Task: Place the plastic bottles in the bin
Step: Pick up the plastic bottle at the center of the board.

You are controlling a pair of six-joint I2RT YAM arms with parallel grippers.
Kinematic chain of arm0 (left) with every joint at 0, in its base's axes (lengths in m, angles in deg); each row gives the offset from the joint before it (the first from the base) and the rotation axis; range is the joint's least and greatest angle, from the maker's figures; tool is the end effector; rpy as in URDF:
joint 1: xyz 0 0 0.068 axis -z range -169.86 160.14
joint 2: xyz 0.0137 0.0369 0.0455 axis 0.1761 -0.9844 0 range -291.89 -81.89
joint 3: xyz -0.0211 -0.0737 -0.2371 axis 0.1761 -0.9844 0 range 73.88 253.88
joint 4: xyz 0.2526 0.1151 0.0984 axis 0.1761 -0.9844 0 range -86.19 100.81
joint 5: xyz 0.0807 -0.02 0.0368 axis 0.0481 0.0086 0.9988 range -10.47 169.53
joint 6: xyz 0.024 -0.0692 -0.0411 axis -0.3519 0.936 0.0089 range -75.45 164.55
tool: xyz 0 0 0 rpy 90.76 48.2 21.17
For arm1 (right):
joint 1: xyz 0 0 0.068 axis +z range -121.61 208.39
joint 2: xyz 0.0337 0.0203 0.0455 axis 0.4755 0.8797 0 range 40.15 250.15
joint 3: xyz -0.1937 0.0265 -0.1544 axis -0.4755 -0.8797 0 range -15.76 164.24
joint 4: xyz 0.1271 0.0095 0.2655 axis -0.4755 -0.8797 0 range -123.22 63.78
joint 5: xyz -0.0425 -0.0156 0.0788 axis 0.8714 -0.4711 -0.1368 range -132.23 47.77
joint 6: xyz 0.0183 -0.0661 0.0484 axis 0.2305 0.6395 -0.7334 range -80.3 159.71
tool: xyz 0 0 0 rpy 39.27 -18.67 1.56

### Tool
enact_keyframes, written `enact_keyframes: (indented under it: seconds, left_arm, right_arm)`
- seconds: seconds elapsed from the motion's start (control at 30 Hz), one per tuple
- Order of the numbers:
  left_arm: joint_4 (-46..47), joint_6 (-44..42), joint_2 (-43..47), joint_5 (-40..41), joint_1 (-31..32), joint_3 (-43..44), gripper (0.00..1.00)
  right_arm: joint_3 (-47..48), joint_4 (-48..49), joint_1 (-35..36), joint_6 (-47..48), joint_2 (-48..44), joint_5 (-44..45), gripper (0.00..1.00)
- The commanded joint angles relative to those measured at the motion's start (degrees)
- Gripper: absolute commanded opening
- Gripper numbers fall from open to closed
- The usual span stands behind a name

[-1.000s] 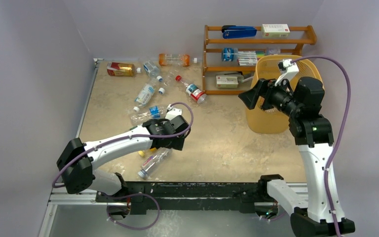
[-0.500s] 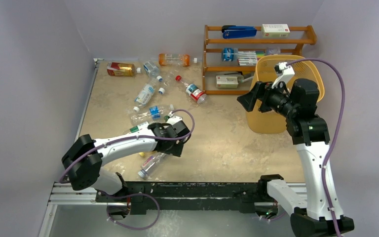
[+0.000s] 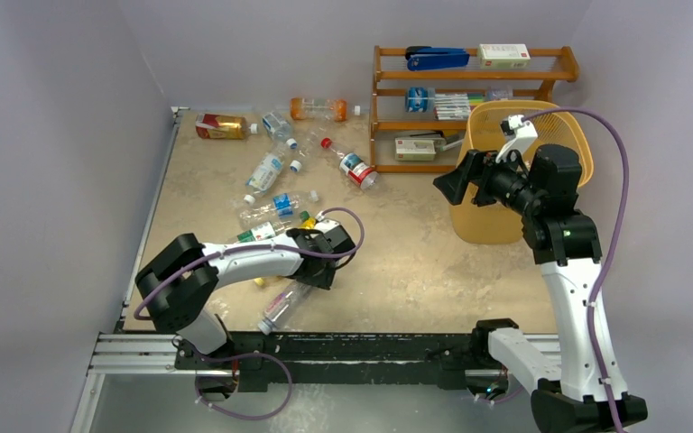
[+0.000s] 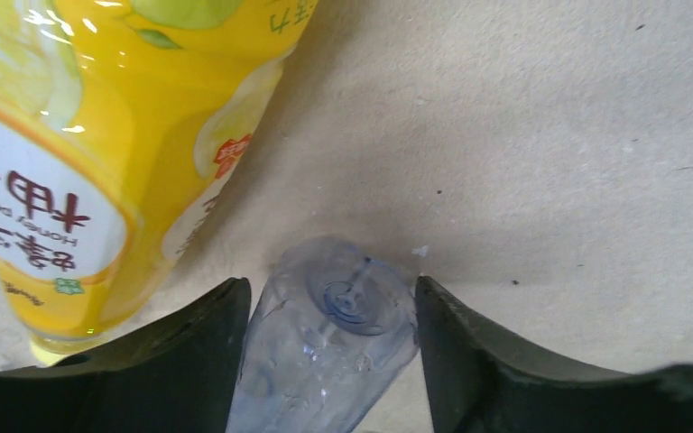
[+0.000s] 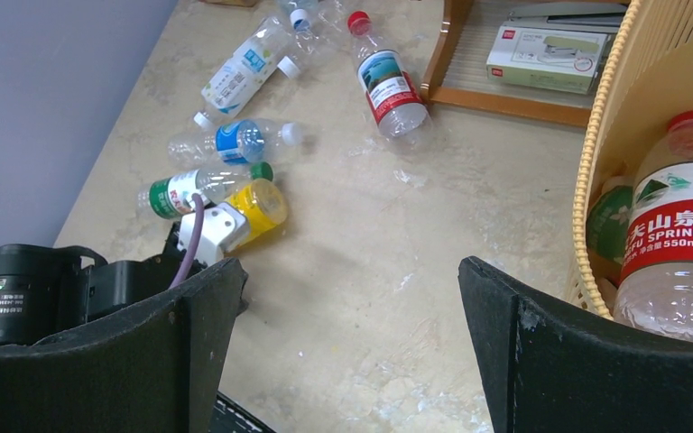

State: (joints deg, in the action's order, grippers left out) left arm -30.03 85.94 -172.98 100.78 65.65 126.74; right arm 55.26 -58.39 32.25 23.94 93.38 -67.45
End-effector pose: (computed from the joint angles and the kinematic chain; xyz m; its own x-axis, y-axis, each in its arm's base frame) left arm 0.1968 -0.2392 0.0868 -0.8993 0.2207 -0.3776 0.1795 0.9735 0.1417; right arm 0.2584 0.0488 0.4130 -0.3669 0.2216 -0.9035 -0.3875 0.8465 0.3650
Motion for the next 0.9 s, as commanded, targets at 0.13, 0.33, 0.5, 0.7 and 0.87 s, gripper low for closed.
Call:
enact_keyframes:
  seconds: [0.13, 0.33, 0.5, 0.7, 0.87]
  left_arm:
    - [4.98, 1.5, 1.86, -5.03, -0.18, 4.32, 0.48]
    - [6.91, 1.53, 5.09, -7.71, -0.29, 9.68, 0.47]
    - [7.87, 0.81, 6.01, -8.99, -1.7, 16.32, 0.47]
    - [11.3, 1.4, 6.71, -13.96, -5.82, 23.06, 0.47]
    - [16.47, 3.76, 5.54, -19.24, -7.61, 28.27, 0.46]
  right_arm:
    - [-1.06, 2.3, 0.3, 1.22, -0.98, -0.32, 0.91]
    - [-2.92, 2.38, 0.27, 1.23, -1.87, -1.3, 0.91]
    - [-5.02, 2.51, 0.29, 1.26, -3.03, -2.12, 0.91]
    - [-6.24, 3.21, 0.27, 2.25, -5.8, -5.41, 0.9]
    - [-5.54, 3.35, 0.3, 3.27, -8.37, -5.09, 0.9]
